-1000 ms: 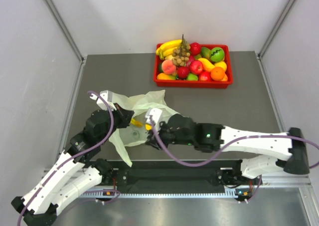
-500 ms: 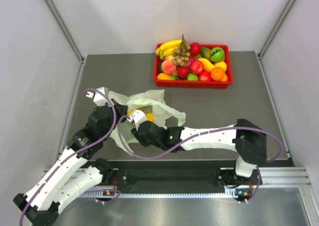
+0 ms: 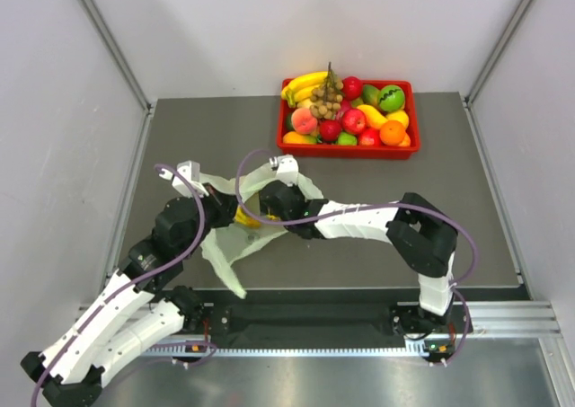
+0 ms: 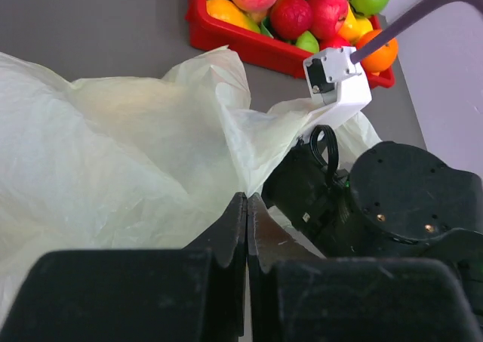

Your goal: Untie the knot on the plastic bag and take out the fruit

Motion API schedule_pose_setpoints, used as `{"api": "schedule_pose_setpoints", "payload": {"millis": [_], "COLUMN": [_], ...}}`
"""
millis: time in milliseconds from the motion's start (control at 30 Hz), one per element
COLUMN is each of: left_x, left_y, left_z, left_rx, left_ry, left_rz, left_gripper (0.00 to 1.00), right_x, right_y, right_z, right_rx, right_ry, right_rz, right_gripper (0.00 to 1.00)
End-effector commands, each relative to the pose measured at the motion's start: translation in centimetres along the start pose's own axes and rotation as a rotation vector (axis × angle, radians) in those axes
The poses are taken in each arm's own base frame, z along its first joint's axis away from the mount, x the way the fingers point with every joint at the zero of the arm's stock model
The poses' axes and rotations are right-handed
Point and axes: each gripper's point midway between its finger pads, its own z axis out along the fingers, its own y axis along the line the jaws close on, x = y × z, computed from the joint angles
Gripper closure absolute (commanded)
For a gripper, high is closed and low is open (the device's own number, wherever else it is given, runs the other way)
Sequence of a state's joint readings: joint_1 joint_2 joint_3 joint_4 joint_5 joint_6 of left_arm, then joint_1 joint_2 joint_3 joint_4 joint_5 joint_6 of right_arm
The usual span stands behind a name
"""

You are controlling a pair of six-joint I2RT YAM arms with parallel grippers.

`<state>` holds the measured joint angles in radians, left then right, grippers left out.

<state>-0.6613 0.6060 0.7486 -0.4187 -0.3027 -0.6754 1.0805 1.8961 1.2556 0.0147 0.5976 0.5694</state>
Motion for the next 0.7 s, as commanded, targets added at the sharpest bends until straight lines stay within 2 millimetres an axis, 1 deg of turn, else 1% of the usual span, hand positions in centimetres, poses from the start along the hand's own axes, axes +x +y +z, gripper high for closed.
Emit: {"api": "schedule_pose_setpoints", "payload": {"millis": [0, 33, 100, 200, 267, 300, 333, 433, 467, 500, 533, 567, 667], "left_x": [0.3, 0.3, 0.4, 0.6, 0.7, 0.9, 0.8, 1.3, 1.5, 1.4, 1.5, 1.4, 1.2], "left_y": [-0.4, -0.3, -0.3, -0.5, -0.5, -0.4, -0.5, -0.4, -0.3, -0.2, -0.3, -0.4, -0.2], "left_z": [-0.2, -0.2, -0.1, 0.1, 0.2, 0.2, 0.2, 0.4, 0.4, 0.4, 0.4, 0.3, 0.1], "left_rx": [0.029, 0.027, 0.029, 0.035, 0.033, 0.034, 0.037, 0.037, 0.036, 0.033, 0.036, 0.039, 0.033], "left_ry": [0.007, 0.003, 0.003, 0.015, 0.018, 0.020, 0.019, 0.028, 0.032, 0.030, 0.034, 0.031, 0.026], "left_rz": [-0.014, -0.013, -0.016, -0.021, -0.022, -0.024, -0.026, -0.032, -0.032, -0.036, -0.035, -0.038, -0.033], "left_gripper": [1.00, 1.00, 1.00, 1.00, 1.00, 1.00, 1.00, 1.00, 1.00, 1.00, 1.00, 1.00, 1.00], "right_x": [1.6, 1.3, 1.4, 1.3, 1.5, 1.6, 2.0, 2.7, 2.6, 3.3, 3.4, 3.3, 3.6], "right_y": [-1.2, -1.3, -1.6, -1.6, -2.1, -2.2, -2.6, -2.8, -2.4, -2.6, -2.5, -2.1, -2.2], "right_z": [-0.7, -0.6, -0.3, 0.3, 0.6, 0.7, 1.0, 1.8, 2.2, 2.8, 3.2, 3.4, 3.7], "right_rx": [0.039, 0.036, 0.033, 0.024, 0.037, 0.041, 0.051, 0.051, 0.031, 0.035, 0.031, 0.015, 0.008], "right_ry": [-0.006, -0.021, -0.014, -0.002, 0.003, 0.007, 0.015, 0.031, 0.035, 0.052, 0.059, 0.061, 0.062], "right_rz": [0.059, 0.073, 0.081, 0.085, 0.081, 0.082, 0.080, 0.077, 0.083, 0.076, 0.077, 0.083, 0.071], "right_gripper": [0.29, 0.28, 0.27, 0.25, 0.21, 0.19, 0.15, 0.12, 0.11, 0.11, 0.11, 0.12, 0.22]}}
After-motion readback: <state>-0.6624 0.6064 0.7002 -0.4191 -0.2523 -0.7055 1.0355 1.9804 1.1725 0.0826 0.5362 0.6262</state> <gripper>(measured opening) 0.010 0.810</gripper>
